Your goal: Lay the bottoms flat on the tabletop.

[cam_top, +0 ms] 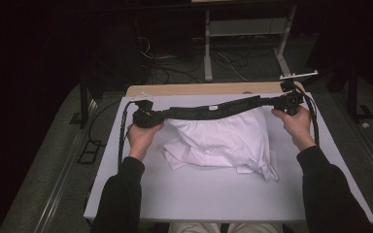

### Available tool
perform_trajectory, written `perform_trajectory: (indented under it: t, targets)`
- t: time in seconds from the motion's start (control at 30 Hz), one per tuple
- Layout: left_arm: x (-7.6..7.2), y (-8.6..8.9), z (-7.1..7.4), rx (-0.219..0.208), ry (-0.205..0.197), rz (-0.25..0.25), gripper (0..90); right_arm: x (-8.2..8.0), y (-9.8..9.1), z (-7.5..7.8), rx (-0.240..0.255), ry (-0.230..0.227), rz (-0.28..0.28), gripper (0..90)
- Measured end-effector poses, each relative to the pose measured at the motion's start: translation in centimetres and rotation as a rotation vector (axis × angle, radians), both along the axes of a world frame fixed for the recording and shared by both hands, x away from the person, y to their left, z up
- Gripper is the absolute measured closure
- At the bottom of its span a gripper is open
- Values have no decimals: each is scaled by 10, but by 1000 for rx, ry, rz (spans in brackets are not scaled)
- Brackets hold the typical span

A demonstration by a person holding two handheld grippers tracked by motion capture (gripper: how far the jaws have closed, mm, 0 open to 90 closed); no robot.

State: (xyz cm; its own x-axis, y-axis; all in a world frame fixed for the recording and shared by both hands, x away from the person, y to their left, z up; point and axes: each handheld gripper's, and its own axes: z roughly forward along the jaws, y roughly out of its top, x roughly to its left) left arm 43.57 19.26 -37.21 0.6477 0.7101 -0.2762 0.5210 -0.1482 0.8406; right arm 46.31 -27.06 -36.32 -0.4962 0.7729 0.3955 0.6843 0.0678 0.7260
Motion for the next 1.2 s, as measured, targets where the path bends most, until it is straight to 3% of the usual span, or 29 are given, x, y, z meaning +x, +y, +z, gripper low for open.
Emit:
perform_trajectory:
  t: [0.1, 0.27, 0.37, 0.43, 0.67, 0.7, 0.73, 0.8, 0.83, 1.2]
  targets:
    - [12, -1, 11, 12, 4, 5, 858, 15, -5, 4, 9, 10, -20, 852]
    - [28, -3, 32, 23, -17, 26, 858, 25, -8, 8, 43, 8, -27, 852]
    - [37, -6, 41, 31, -22, 36, 858, 32, -8, 14, 39, 2, -31, 852]
    - [46, -10, 49, 61, -22, 35, 858, 39, -9, 24, 39, -9, -39, 852]
    - [60, -14, 68, 48, -47, 58, 858, 48, -13, 42, 43, -28, -52, 852]
    - [62, -14, 69, 45, -52, 70, 858, 51, -16, 43, 86, -36, -48, 852]
    - [64, -14, 70, 43, -46, 84, 858, 51, -16, 43, 86, -36, -48, 852]
    - [68, -15, 68, 26, -33, 109, 857, 54, -20, 39, 149, -35, -54, 852]
    - [69, -16, 67, 14, -33, 109, 857, 56, -21, 36, 149, -28, -62, 852]
    - [83, -24, 32, 50, 30, 137, 857, 72, -9, 10, 80, 87, -139, 851]
